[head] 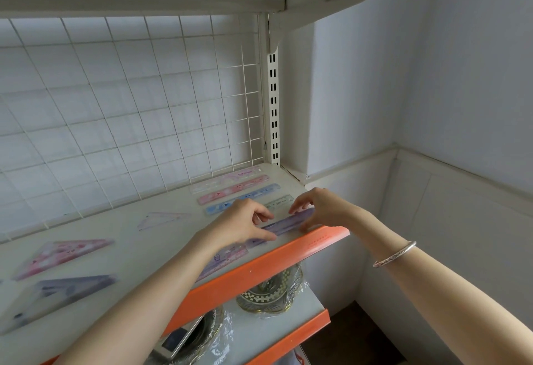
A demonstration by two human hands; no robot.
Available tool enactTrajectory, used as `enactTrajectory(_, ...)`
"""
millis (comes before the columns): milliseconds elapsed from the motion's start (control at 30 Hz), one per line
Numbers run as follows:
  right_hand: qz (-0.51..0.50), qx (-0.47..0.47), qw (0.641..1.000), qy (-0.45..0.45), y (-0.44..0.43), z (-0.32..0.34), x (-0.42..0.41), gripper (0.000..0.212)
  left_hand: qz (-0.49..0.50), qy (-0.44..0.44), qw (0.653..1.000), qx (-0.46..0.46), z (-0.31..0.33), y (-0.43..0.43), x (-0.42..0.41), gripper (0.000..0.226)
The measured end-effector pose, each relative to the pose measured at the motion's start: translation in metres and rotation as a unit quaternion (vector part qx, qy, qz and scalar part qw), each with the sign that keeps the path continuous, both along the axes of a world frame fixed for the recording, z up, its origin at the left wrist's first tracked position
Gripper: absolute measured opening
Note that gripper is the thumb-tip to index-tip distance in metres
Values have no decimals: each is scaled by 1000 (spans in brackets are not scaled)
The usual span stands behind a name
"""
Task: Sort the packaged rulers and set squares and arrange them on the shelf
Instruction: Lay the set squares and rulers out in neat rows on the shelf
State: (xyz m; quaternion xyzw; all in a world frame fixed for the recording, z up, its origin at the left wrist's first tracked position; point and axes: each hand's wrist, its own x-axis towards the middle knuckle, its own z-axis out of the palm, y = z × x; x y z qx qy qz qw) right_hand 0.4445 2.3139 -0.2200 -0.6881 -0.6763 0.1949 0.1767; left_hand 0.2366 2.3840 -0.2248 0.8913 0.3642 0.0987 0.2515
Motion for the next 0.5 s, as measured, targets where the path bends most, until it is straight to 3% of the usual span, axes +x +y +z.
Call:
enactTrajectory(233,5,44,998,36,11,0,-12,34,22,4,994,106,8,8,-17,50)
enactTrajectory(367,17,44,998,37,19,0,-23,32,32,34,988,149,8,15,-29,72)
enactTrajectory(500,38,37,998,31,23,1,-39,31,47,39,985,161,8,19,-41,51)
